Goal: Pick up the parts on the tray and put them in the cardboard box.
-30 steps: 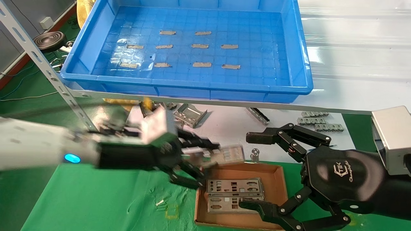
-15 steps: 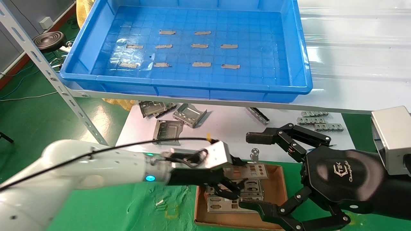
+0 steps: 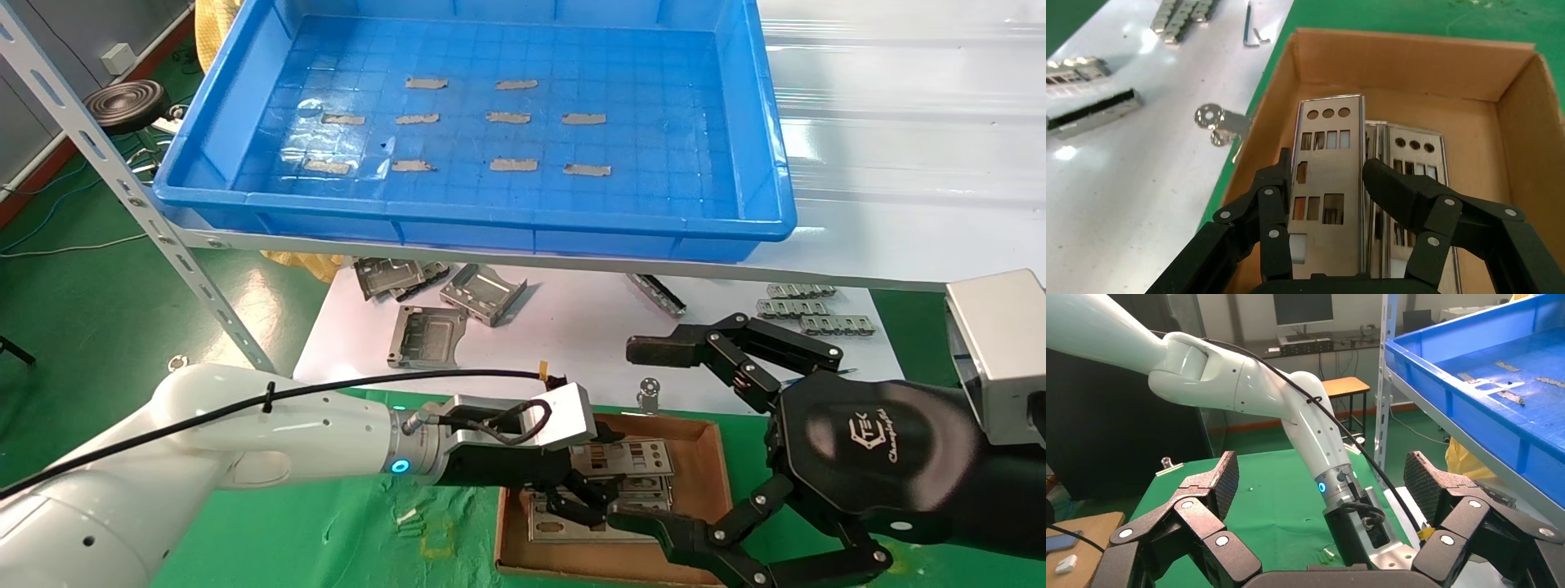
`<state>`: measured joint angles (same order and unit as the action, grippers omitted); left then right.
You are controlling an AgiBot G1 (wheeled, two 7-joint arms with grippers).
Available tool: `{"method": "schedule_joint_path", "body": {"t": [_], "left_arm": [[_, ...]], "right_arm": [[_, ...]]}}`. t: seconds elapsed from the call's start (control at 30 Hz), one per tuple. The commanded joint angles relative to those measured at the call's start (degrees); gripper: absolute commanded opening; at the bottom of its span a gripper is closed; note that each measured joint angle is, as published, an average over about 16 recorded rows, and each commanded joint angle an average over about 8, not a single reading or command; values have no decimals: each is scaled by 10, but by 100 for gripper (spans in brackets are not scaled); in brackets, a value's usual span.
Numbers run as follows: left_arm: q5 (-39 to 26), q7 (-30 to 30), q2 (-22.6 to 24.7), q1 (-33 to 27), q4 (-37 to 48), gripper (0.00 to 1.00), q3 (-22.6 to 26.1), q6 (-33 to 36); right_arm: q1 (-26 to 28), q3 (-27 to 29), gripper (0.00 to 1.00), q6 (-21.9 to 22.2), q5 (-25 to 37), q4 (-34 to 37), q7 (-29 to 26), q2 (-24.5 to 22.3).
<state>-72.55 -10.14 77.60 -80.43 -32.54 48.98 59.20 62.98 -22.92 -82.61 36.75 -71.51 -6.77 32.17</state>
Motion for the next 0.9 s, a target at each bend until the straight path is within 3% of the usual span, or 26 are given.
{"method": "schedule_joint_path", "body": {"t": [0.03,0.6,0.9], "left_arm": [[8,2,1,-1,7,100,6,2],[71,-34,-8,-27,47,100,30,40],[123,-55,-39,-29,60,100,9,124]], "right_arm": [[0,0,100,0,0,0,0,0],[0,0,100,0,0,0,0,0],[0,0,100,0,0,0,0,0]]}}
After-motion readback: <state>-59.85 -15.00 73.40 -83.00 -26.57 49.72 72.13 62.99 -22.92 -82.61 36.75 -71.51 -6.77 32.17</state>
